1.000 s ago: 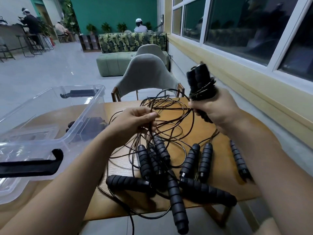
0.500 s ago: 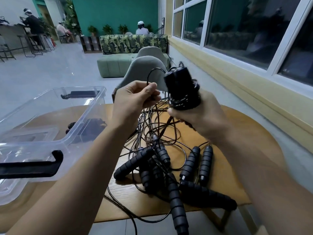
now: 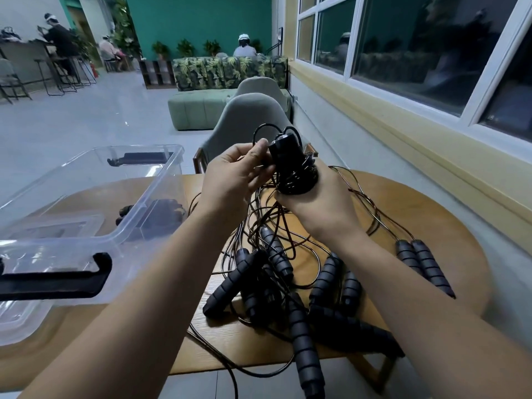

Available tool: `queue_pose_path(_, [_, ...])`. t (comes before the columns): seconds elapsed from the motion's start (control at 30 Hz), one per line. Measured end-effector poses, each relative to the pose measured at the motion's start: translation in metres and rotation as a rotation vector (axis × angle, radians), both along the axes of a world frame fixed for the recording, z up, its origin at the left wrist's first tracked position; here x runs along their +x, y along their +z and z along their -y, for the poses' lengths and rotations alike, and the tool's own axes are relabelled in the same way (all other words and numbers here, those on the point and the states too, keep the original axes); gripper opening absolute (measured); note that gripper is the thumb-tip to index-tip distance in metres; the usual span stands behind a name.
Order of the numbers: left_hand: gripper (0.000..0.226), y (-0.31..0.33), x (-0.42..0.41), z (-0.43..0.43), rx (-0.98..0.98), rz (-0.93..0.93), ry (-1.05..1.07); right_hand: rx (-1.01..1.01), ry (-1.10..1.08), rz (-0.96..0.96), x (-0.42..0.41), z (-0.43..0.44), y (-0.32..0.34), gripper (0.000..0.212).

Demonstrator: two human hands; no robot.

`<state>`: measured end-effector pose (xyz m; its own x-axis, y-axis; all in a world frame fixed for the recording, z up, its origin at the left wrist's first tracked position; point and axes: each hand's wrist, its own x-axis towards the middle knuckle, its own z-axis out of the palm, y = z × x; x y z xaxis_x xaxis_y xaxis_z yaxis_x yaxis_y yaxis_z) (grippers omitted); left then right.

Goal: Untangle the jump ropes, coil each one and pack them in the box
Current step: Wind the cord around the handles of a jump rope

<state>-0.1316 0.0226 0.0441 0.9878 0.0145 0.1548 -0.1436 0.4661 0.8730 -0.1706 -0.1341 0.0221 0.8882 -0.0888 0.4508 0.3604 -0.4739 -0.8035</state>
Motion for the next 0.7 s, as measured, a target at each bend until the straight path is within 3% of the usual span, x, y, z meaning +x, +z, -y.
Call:
queue_pose_path(0.23, [0.017,-0.001,-0.003,0.001,-0.024,-0.079,-0.050,0.226,0.137,-0.045,0.009,-0.003,-0.006,0.030])
queue_pose_path(0.3, [0.021,-0.002,-0.002,-0.001,0.098,-0.049,-0.050,0.280,0.242,-0.023,0.008,-0.001,-0.003,0.033])
queue_pose_path(0.37, [0.042,-0.008,-0.001,-0.005,0.252,-0.055,-0.120,0.343,0.314,-0.020,0.008,0.003,0.000,0.037])
queue_pose_path(0.43, [0.062,-0.016,0.001,-0.011,0.335,-0.117,-0.266,0.390,0.323,-0.014,0.009,0.009,0.002,0.029])
queue_pose_path(0.5, [0.069,-0.023,0.000,-0.016,0.427,-0.155,-0.427,0.428,0.304,-0.001,0.010,0.015,0.004,0.021])
queue_pose_path(0.6, [0.049,-0.028,-0.009,-0.018,0.699,-0.036,-0.531,0.458,0.287,0.017,0.011,0.021,0.010,0.017])
queue_pose_path(0.7, [0.027,-0.034,-0.012,-0.021,0.768,0.071,-0.532,0.475,0.257,0.029,0.013,0.026,0.014,0.015])
